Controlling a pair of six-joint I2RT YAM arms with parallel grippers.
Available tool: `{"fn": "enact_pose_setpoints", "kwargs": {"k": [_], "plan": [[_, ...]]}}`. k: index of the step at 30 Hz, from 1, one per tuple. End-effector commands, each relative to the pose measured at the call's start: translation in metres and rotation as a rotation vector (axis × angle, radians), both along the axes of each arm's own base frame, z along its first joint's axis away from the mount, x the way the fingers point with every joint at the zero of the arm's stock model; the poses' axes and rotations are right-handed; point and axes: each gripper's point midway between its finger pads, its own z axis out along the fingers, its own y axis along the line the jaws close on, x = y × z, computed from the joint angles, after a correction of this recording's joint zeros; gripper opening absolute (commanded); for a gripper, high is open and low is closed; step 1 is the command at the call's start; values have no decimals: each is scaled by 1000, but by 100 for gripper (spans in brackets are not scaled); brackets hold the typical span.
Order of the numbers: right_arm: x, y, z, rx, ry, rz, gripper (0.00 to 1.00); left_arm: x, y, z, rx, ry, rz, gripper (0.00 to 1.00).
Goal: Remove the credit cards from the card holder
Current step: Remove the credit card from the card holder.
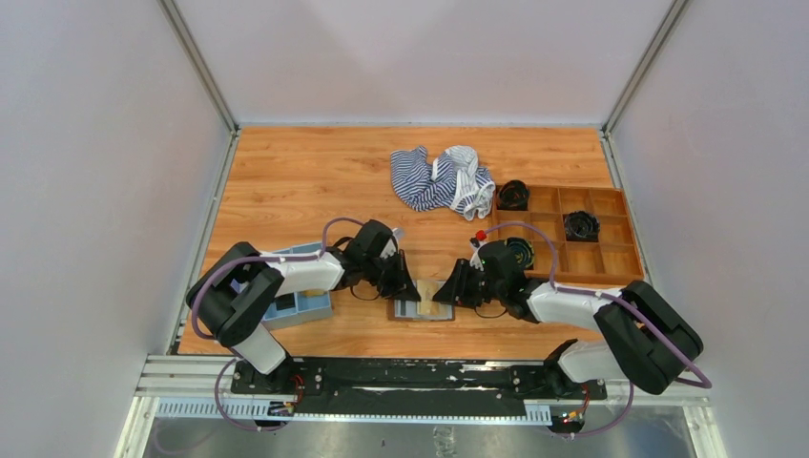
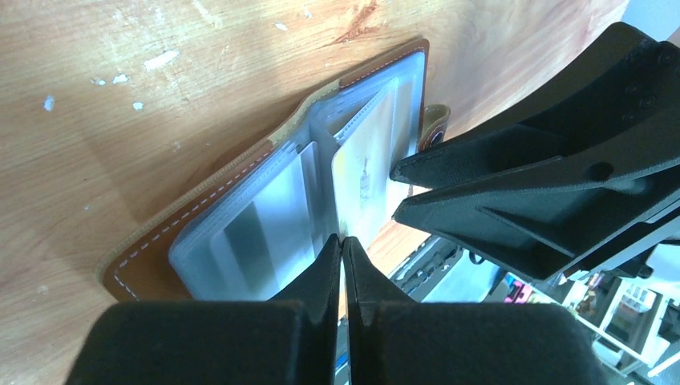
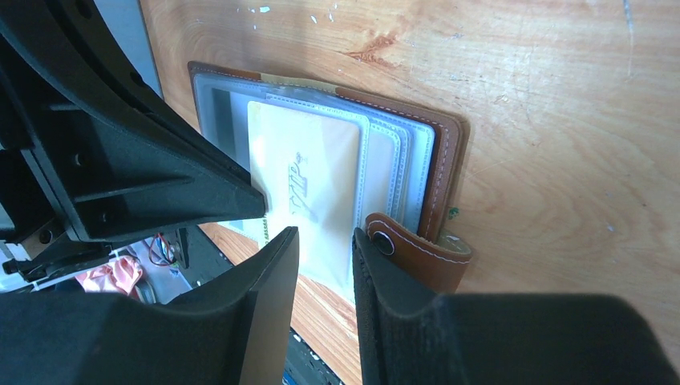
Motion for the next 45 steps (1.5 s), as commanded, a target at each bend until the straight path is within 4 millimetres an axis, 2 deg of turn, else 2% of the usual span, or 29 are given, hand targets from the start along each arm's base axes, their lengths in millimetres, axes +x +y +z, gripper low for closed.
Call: {"fn": "enact_pose_setpoints", "kwargs": {"k": [1, 7, 15, 18, 22, 26, 34, 37, 40, 45], "plan": [[-12, -13, -24, -88, 51, -8, 35, -4, 3, -2, -6, 12, -8, 0], [-13, -16, -29, -107, 67, -14, 35, -5, 8, 4, -24, 0, -9, 0], [-16, -21, -38, -137, 93, -28, 33, -1, 30, 11, -47, -8, 37, 0], [-17, -22, -40, -137, 102, -40, 33, -2, 43, 11, 34, -12, 33, 0], [-17, -23, -40, -136, 99, -39, 32, 9, 66, 27, 205, -87, 18, 0], [-15, -22, -38, -137, 93, -39, 32, 19, 86, 54, 319, -176, 23, 0], [-13, -19, -36, -132, 90, -30, 32, 22, 87, 94, 280, -263, 25, 0], [-13, -19, -35, -133, 89, -29, 32, 22, 95, 107, 298, -288, 36, 0], [-13, -19, -35, -137, 88, -28, 32, 24, 113, 116, 323, -302, 45, 0], [-14, -18, -36, -133, 91, -20, 32, 29, 160, 131, 336, -316, 154, 0]]}}
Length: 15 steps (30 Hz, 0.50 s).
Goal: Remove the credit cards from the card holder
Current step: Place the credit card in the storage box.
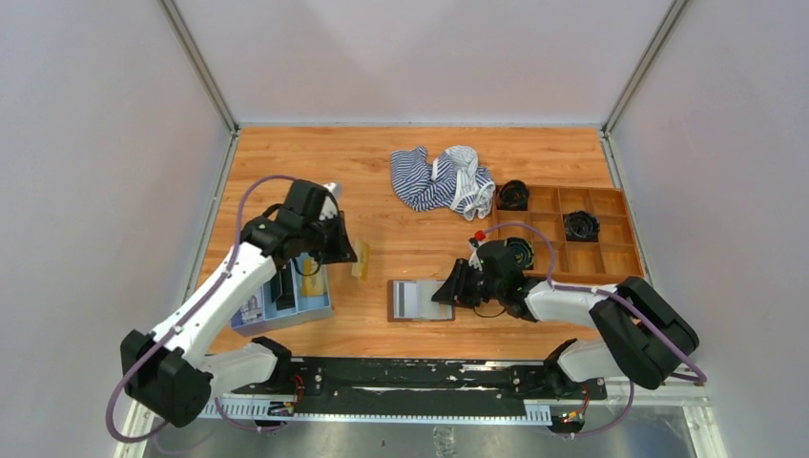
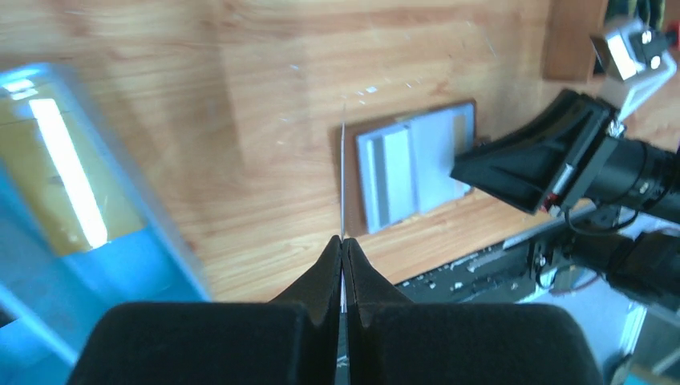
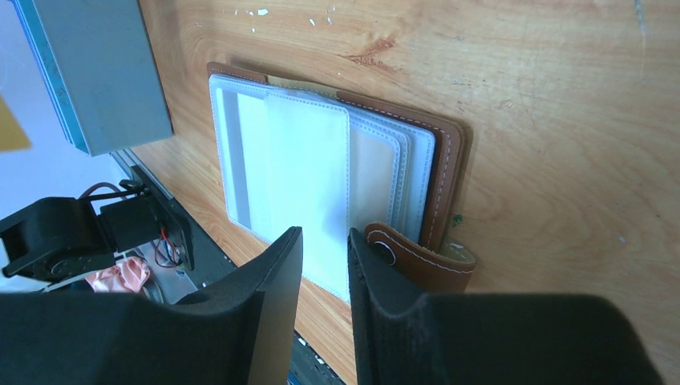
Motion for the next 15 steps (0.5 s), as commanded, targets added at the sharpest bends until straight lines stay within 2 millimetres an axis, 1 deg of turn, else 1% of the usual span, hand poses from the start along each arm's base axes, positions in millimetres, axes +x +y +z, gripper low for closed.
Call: {"fn": "enact_pose_setpoints", "kwargs": {"k": [1, 4, 7, 10, 15], "plan": [[-15, -19, -33, -131, 71, -6, 32, -5, 45, 14, 25, -19, 72, 0], [-14, -17, -33, -126, 72, 0, 32, -1, 69, 13, 6, -8, 154, 0], [-14, -15, -33, -113, 76, 3, 32, -2, 93, -3, 53, 33, 259, 0], [-13, -14, -31, -109, 70, 3, 32, -4, 111, -14, 105, 34, 338, 0], [-13, -13, -32, -110, 70, 10, 32, -7, 133, -29, 209, 35, 396, 0]]}}
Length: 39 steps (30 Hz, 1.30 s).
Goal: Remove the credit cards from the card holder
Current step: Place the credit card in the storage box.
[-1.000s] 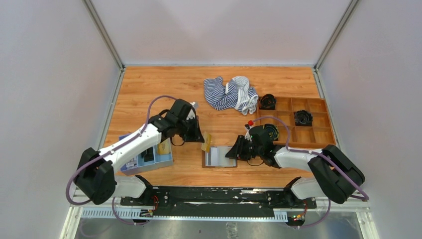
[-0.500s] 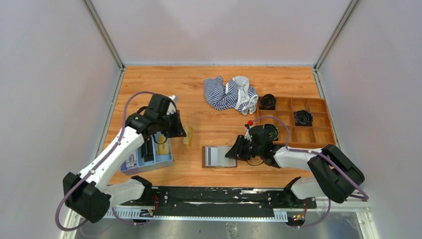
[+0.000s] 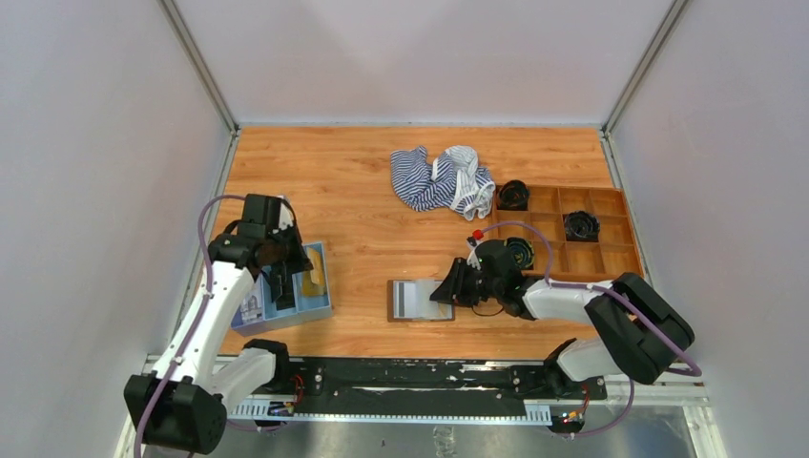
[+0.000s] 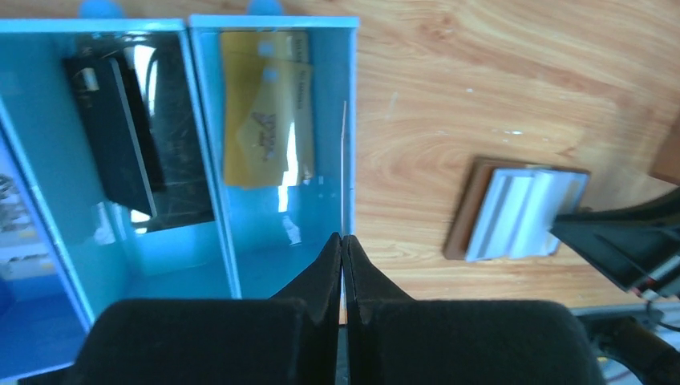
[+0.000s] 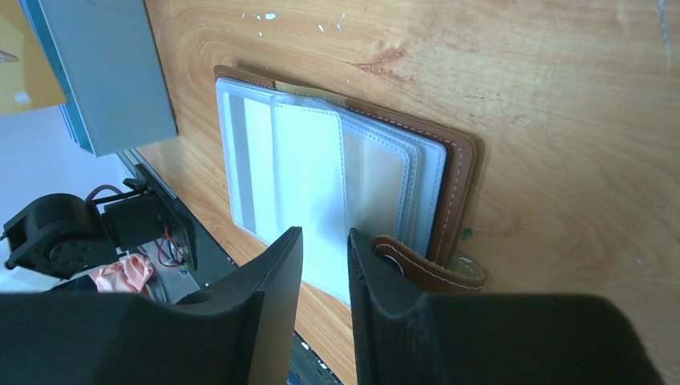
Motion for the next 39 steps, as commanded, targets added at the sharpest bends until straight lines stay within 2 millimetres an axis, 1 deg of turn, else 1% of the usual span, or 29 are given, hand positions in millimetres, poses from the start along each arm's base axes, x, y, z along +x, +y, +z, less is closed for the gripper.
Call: {"fn": "enact_pose_setpoints", "kwargs": {"k": [1, 7, 12, 17, 19, 20, 23, 24, 25, 26, 29, 31, 35, 36, 37, 39], "plan": [[-16, -17, -33, -122, 70, 2, 32, -5, 23, -12, 100, 16, 57, 0], [-17, -18, -34, -119, 75, -3, 32, 1, 25, -18, 121, 46, 53, 0], [-17, -18, -35, -120, 77, -2, 32, 10, 13, -28, 72, 75, 10, 0], [-17, -18, -33, -115, 75, -3, 32, 24, 9, -39, 66, 80, -6, 0], [-17, -18, -33, -116, 74, -7, 32, 26, 11, -46, 79, 106, 3, 0], [-16, -18, -32, -116, 71, -6, 32, 27, 11, -49, 83, 120, 4, 3], [-17, -19, -32, -117, 71, -9, 32, 27, 13, -54, 92, 141, 13, 16], [-17, -20, -32, -119, 70, -10, 32, 27, 14, -54, 98, 141, 18, 18], [-17, -20, -32, -120, 70, -11, 32, 26, 16, -55, 104, 141, 24, 28], [-17, -20, -32, -121, 71, -10, 32, 27, 18, -54, 117, 134, 33, 32], [-17, -19, -33, -123, 74, -7, 32, 28, 19, -45, 117, 103, 39, 33], [-17, -19, -33, -124, 77, -6, 32, 28, 21, -35, 120, 75, 55, 34], [-16, -19, -33, -126, 74, -4, 32, 29, 24, -5, 122, -1, 78, 37], [-16, -18, -33, -126, 73, -3, 32, 29, 24, 2, 115, -21, 78, 38], [-15, -18, -32, -126, 72, -3, 32, 29, 22, 9, 105, -37, 71, 41], [-15, -18, -32, -126, 68, -2, 32, 28, 16, 20, 76, -68, 54, 44]]}}
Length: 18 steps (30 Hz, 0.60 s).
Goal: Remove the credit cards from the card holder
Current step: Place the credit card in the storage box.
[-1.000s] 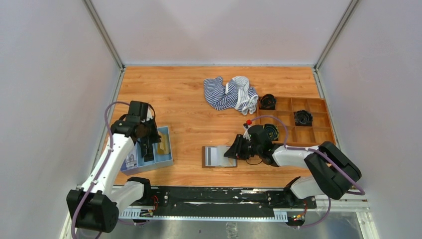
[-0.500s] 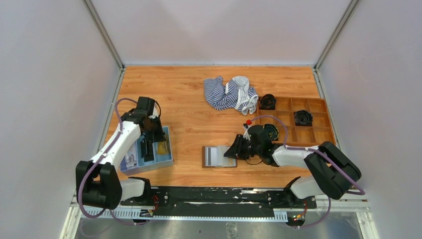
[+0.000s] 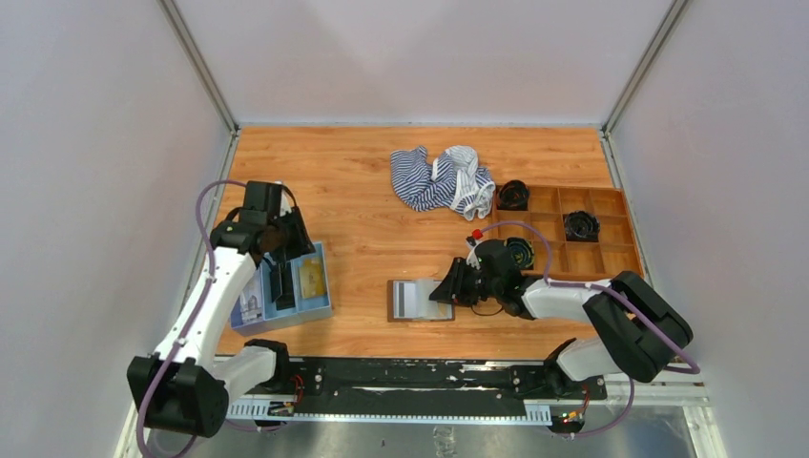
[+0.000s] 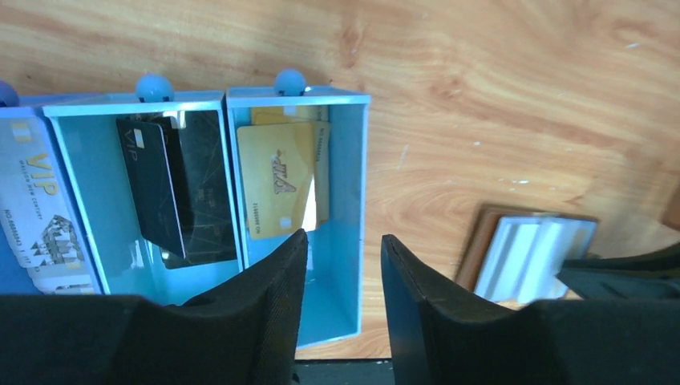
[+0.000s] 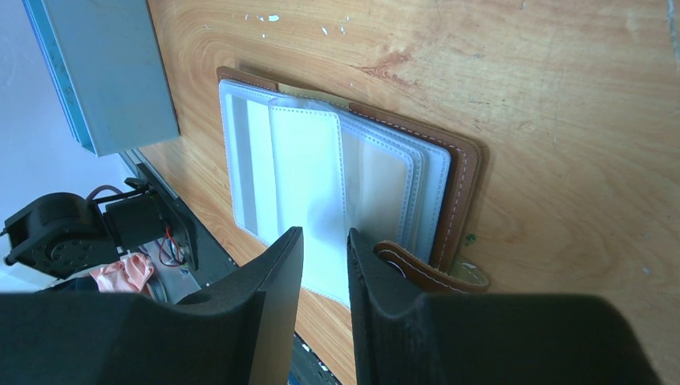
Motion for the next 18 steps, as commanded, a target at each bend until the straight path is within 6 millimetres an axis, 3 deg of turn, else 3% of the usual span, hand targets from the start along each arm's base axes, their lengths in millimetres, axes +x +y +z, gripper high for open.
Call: {"fn": "enact_pose_setpoints", "kwargs": {"k": [1, 6, 10, 18], "plan": [[-15, -21, -31, -135, 67, -7, 32, 0, -6, 34, -46, -83, -17, 44], [-12, -27, -22, -173, 27, -10, 33, -12, -53, 54, -134, -121, -204, 51], [-8, -34, -13, -207, -18, -11, 35, -27, -94, 54, -131, -101, -323, 55], [-8, -23, -16, -182, 7, 22, 35, -30, -134, 41, -176, -114, -391, 59]]}}
